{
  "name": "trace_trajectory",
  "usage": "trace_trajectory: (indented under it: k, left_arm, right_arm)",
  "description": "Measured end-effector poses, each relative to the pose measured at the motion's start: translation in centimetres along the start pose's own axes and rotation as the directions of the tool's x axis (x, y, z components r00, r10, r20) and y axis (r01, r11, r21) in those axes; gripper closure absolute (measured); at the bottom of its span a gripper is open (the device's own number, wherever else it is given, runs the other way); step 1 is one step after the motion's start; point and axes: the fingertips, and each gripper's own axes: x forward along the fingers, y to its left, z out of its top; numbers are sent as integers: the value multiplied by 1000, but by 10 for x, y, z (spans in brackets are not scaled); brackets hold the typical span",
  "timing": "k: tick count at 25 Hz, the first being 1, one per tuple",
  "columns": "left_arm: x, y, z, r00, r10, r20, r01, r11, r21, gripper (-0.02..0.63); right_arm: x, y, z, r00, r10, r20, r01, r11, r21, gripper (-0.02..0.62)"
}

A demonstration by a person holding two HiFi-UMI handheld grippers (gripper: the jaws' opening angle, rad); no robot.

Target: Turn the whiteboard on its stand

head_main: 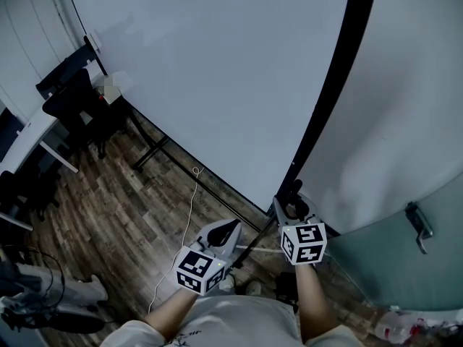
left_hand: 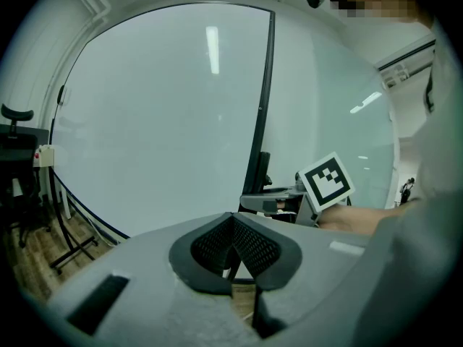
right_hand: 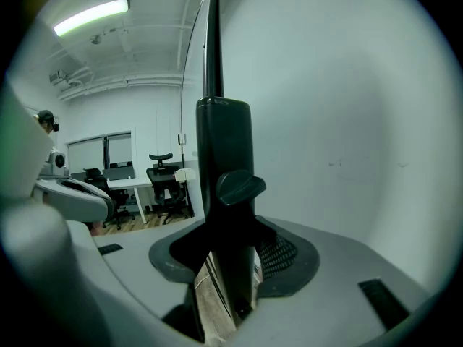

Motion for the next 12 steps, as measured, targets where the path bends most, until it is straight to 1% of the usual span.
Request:
trace_trajectory:
  k: [5, 12]
  left_arm:
    - [-7, -5, 1, 1000, -9, 4, 9, 1000, 0, 595]
    - [-1, -26, -4, 999, -36, 1, 36, 999, 5, 595]
  right_arm:
    - [-14, -4, -1, 1000, -23, 0, 23, 1000, 7, 422]
    - [-42, -28, -14, 998, -59, 2, 59, 998, 33, 423]
